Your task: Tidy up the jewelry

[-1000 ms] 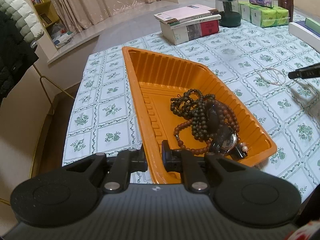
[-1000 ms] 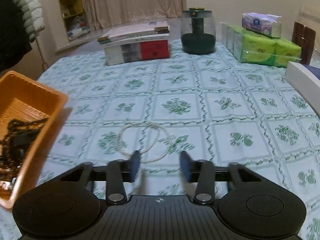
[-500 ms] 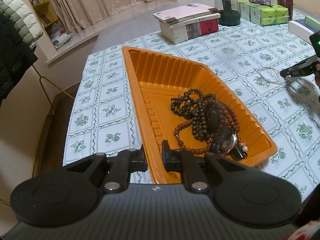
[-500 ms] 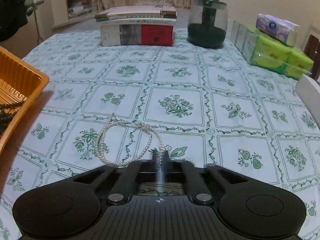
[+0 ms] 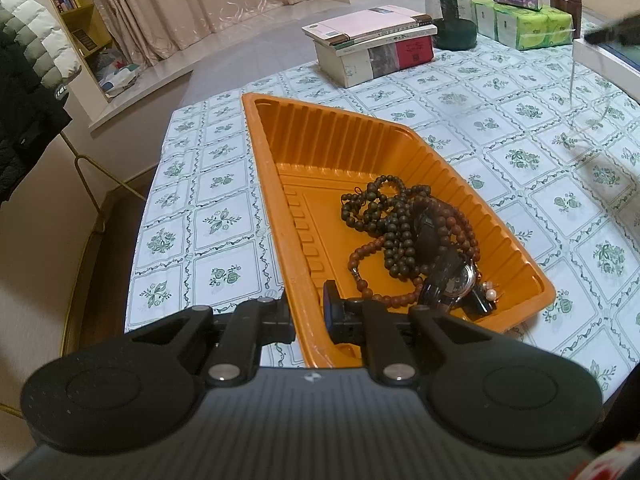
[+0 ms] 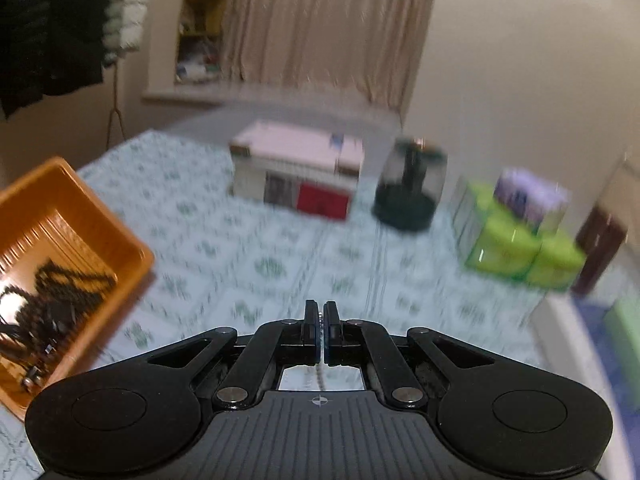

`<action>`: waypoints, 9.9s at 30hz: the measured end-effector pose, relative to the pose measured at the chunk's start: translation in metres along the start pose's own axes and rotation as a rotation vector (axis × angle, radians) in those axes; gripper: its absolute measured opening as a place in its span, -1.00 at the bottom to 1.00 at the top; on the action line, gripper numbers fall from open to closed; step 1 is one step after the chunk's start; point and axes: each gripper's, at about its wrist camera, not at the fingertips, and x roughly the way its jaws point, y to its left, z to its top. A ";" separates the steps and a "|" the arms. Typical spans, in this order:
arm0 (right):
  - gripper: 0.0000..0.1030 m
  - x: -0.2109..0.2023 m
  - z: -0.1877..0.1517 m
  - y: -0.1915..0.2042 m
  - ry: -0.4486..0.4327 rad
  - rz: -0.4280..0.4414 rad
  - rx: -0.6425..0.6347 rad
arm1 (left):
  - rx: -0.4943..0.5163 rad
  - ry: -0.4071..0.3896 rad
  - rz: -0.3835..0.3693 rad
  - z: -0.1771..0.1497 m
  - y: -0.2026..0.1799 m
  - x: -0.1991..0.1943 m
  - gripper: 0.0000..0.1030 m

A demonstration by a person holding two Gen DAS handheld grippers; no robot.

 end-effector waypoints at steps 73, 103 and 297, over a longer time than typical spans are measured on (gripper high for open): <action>-0.97 0.062 0.069 0.216 0.194 0.556 -0.178 | -0.038 -0.027 -0.038 -0.007 0.010 0.001 -0.78; -0.97 0.076 0.072 0.220 0.242 0.513 -0.250 | -0.020 -0.024 -0.047 -0.007 0.010 0.004 -0.78; 0.51 -0.079 -0.120 0.132 0.292 0.143 0.280 | -0.342 0.028 -0.090 -0.064 -0.122 -0.057 0.99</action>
